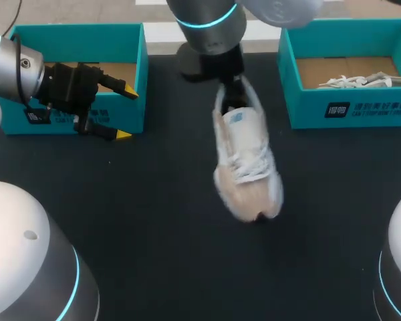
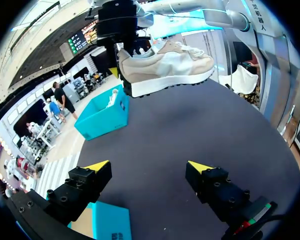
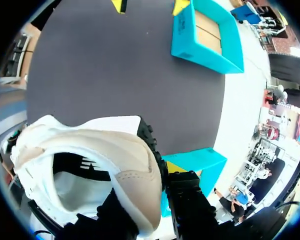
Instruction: Take the shoe out of the shoebox, open the shoe tongue, remove and reinsert the insole, then place the shoe into the shoebox
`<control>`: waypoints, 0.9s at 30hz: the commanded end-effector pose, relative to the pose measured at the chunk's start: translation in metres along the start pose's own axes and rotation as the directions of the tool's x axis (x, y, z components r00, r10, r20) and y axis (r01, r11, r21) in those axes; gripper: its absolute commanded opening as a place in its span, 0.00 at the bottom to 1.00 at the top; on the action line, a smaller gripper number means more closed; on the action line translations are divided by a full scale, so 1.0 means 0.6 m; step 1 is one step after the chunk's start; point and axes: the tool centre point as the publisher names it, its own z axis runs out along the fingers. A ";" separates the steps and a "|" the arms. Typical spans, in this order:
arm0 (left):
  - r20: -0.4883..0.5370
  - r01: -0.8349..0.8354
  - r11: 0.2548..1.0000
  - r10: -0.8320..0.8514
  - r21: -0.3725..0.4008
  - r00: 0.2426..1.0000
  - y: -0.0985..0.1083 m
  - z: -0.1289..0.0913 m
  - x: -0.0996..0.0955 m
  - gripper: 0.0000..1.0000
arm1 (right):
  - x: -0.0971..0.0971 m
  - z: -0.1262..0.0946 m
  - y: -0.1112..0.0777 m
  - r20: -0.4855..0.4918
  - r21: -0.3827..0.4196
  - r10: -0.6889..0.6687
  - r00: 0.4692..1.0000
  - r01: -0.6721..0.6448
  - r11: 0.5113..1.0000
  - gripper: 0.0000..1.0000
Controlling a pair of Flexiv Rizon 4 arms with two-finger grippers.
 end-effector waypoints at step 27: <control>-0.001 -0.001 1.000 0.001 -0.001 1.000 0.000 0.001 0.000 1.00 | -0.169 0.119 -0.289 -0.015 -0.092 -0.069 0.997 0.068 0.993 0.00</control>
